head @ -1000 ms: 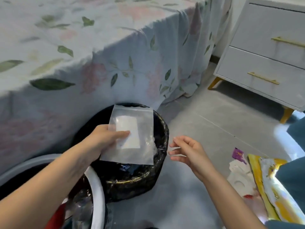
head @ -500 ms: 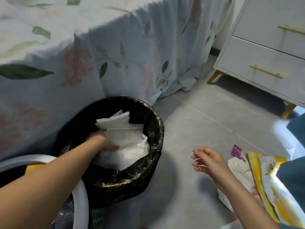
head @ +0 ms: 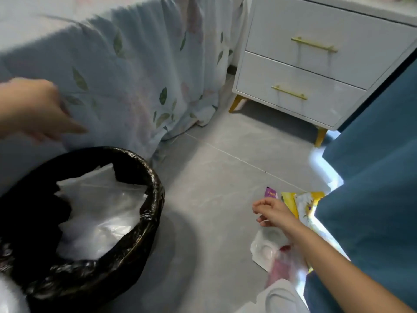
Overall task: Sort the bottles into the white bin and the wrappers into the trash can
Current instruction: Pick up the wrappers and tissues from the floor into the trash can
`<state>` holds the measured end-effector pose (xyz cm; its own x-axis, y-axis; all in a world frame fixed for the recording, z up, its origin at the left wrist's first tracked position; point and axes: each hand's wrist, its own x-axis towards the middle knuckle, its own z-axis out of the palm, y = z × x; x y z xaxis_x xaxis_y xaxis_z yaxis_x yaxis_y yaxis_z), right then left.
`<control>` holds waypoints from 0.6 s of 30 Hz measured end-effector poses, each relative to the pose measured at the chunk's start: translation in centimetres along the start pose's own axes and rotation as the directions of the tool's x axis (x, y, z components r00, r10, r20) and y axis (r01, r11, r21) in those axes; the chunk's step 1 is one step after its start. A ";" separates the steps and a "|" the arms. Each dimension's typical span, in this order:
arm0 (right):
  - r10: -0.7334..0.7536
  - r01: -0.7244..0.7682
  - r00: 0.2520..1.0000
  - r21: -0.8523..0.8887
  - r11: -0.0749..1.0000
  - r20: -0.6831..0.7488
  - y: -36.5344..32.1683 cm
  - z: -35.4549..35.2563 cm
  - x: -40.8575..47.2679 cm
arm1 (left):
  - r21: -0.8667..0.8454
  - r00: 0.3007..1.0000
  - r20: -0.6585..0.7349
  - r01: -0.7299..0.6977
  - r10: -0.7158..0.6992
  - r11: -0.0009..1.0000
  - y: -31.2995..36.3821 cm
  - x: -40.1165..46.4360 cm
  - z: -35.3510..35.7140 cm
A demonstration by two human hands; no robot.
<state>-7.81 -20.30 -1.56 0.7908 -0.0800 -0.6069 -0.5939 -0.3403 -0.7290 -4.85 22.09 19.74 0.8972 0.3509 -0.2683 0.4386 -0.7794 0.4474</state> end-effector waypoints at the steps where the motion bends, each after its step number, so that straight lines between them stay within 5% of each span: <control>1: -0.007 0.006 1.000 -0.038 0.999 -0.030 0.1 -0.7 1.1 | -0.013 0.994 -0.035 -0.105 0.105 0.994 4.6 -2.9 -0.2; 4: -0.112 0.081 0.984 -0.214 0.973 -0.138 0.6 -3.2 5.1 | -0.158 0.962 0.014 -0.266 0.271 0.951 10.5 -5.2 4.3; 8: -0.329 0.170 0.923 -0.558 0.812 -0.198 0.8 -5.7 10.3 | -0.230 0.862 0.400 -0.234 0.311 0.945 14.8 -5.9 16.4; 11: -0.348 0.057 0.926 -0.862 0.504 -0.143 1.6 -6.0 12.5 | -0.162 0.819 0.503 -0.226 0.278 0.960 14.2 -6.5 24.4; 14: -0.258 -0.049 0.960 -0.969 0.240 -0.112 3.5 -5.2 13.5 | -0.033 0.830 0.521 -0.214 0.199 0.976 11.8 -6.3 29.0; 18: -0.270 -0.097 0.945 -0.948 0.304 -0.184 4.8 -4.6 14.2 | -0.013 0.855 0.502 -0.143 0.130 0.990 9.0 -5.7 31.4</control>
<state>1.28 -27.35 -12.21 0.9350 -0.1558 -0.3185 -0.1171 -0.9836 0.1375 -7.70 -3.18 -1.49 0.7980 -0.0615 -0.5994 0.3069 -0.8146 0.4921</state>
